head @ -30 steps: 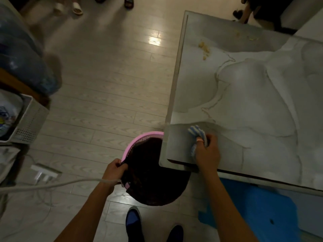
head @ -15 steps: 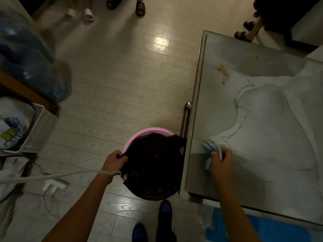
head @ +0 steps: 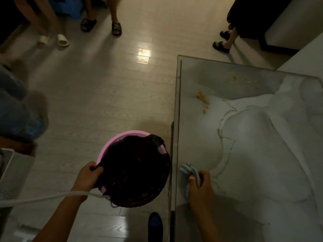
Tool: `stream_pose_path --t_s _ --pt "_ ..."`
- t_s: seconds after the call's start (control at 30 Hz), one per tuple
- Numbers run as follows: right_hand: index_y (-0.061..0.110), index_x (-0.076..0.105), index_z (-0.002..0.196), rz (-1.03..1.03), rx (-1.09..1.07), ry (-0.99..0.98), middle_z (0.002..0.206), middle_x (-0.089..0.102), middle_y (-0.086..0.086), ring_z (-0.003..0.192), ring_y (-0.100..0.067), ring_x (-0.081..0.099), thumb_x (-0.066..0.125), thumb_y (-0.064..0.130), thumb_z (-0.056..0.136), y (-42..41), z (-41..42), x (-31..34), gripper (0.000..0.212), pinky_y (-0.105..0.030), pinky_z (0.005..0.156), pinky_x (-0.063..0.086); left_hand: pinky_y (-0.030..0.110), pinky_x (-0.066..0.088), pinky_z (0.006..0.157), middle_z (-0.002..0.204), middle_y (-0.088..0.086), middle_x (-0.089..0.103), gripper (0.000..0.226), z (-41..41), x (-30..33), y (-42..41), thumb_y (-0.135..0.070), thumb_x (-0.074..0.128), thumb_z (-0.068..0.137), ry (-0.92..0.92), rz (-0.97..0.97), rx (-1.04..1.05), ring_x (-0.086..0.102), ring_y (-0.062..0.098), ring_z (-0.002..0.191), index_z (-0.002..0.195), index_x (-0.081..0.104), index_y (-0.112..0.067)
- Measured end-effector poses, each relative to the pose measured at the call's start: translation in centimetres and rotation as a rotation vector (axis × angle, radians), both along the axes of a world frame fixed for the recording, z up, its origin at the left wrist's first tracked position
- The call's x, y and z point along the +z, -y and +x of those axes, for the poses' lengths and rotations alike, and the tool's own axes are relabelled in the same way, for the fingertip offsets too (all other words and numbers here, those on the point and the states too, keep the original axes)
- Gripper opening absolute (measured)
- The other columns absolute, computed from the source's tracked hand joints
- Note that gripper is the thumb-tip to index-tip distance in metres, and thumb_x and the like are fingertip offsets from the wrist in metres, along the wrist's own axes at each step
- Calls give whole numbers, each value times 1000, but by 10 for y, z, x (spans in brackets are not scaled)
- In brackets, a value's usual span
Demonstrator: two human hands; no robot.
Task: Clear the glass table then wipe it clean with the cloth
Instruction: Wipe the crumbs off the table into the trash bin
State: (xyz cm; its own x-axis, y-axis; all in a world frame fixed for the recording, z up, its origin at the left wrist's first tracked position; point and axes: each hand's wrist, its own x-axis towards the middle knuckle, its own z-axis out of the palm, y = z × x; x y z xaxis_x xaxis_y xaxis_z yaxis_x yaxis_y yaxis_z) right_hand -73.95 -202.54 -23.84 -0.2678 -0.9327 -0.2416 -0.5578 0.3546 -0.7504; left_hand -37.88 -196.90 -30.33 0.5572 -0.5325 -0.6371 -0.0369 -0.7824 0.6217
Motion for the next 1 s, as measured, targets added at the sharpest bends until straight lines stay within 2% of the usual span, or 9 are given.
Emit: stream_pose_path --t_s 0.17,0.3,0.37,0.43,0.53,0.67,0.77,0.87,1.0 --pt "26 49 88 12 -185 27 75 59 -1 67 -17 58 60 20 93 21 20 6 14 -38 59 47 41 48 65 75 17 56 10 7 1 62 -9 59 87 -21 4 -73 55 25 70 83 52 -3" --pt "13 52 90 -73 -401 82 70 56 1 60 -13 54 60 13 93 63 35 20 9 -15 48 40 40 44 64 73 14 48 18 6 -5 111 -5 58 89 -64 1 -148 49 22 69 77 44 -9" --pt "10 51 94 -119 -477 68 74 54 4 63 -12 52 59 13 94 96 34 27 9 -11 49 39 41 47 66 73 14 47 19 9 -14 141 -5 57 89 -99 -1 -187 50 22 71 76 44 -10" --pt "11 49 93 -181 -542 -7 74 51 6 66 -13 52 59 15 94 131 28 31 11 -13 52 37 42 47 66 74 14 47 19 13 -20 171 -5 57 88 -133 0 -253 50 22 72 76 44 -11" --pt "13 45 93 -231 -588 -67 73 47 6 70 -19 51 56 24 95 183 15 37 16 -29 61 35 45 49 68 75 15 49 17 18 -26 212 -6 58 87 -157 -6 -302 51 22 72 76 45 -10" --pt "16 44 98 -210 -635 -165 82 55 -2 75 -21 54 53 28 95 235 -8 42 14 -31 69 39 60 56 73 80 21 56 12 22 -30 250 -10 60 86 -144 21 -354 57 26 75 84 51 -2" --pt "17 47 107 -148 -560 -240 90 59 -5 78 -22 53 49 23 96 252 -20 41 12 -29 71 37 56 56 71 82 21 55 15 26 -33 275 -11 60 83 -166 31 -380 56 25 76 86 51 0" --pt "15 50 111 -109 -673 -294 88 58 -5 79 -23 55 46 19 97 243 -32 32 15 -28 70 37 64 54 75 82 19 56 27 26 -38 301 -16 62 79 -165 49 -419 56 24 76 93 54 5" --pt "14 51 117 -117 -743 -283 93 62 -10 81 -24 56 45 19 99 220 -36 14 20 -26 71 35 66 53 77 82 19 57 11 13 -30 324 -8 60 84 -151 51 -433 57 25 77 91 57 -1"
